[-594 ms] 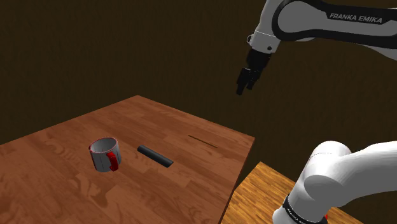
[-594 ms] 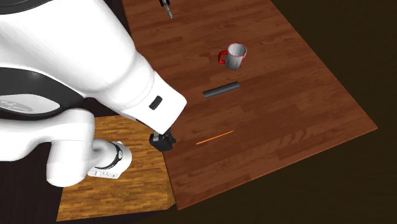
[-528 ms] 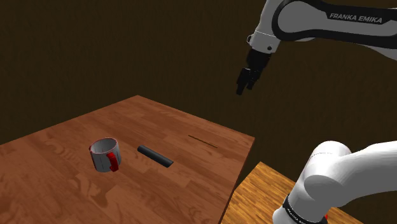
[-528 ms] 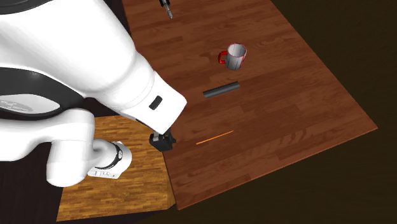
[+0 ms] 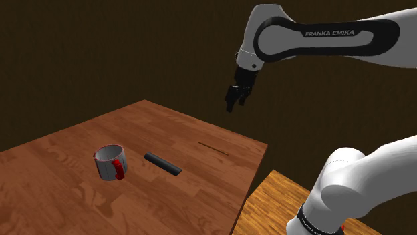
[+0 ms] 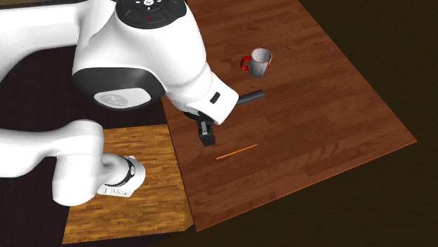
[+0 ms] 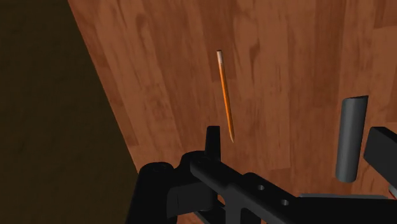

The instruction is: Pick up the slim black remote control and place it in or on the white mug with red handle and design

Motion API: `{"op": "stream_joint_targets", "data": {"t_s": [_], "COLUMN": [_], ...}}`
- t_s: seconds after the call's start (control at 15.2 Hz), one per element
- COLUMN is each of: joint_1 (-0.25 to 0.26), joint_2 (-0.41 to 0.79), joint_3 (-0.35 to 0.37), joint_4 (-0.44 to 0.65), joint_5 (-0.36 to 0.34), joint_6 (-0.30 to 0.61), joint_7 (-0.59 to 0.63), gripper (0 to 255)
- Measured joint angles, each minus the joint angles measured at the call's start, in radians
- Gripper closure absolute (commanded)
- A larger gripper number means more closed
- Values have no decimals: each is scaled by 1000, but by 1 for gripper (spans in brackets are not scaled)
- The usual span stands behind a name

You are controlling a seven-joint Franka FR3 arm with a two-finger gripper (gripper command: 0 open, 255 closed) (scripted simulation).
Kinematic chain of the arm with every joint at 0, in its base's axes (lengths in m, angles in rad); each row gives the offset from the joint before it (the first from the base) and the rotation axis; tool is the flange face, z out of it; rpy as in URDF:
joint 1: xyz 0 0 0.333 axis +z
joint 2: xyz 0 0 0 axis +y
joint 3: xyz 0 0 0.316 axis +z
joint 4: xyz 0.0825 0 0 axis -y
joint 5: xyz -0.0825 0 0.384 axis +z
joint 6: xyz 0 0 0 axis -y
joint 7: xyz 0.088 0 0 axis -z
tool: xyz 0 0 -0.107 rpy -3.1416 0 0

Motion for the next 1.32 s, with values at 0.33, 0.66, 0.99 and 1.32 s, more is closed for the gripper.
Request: {"op": "stream_joint_targets", "data": {"t_s": [0.33, 0.66, 0.99, 1.32], "joint_1": [27, 50, 75, 99], "joint_2": [141, 290, 460, 636], "joint_3": [51, 98, 145, 178], "joint_4": [11, 56, 114, 208], "joint_5": [28, 44, 45, 28], "joint_6": [105, 186, 273, 331], "joint_7": [47, 91, 143, 189], "gripper": [0, 0, 0, 0]}}
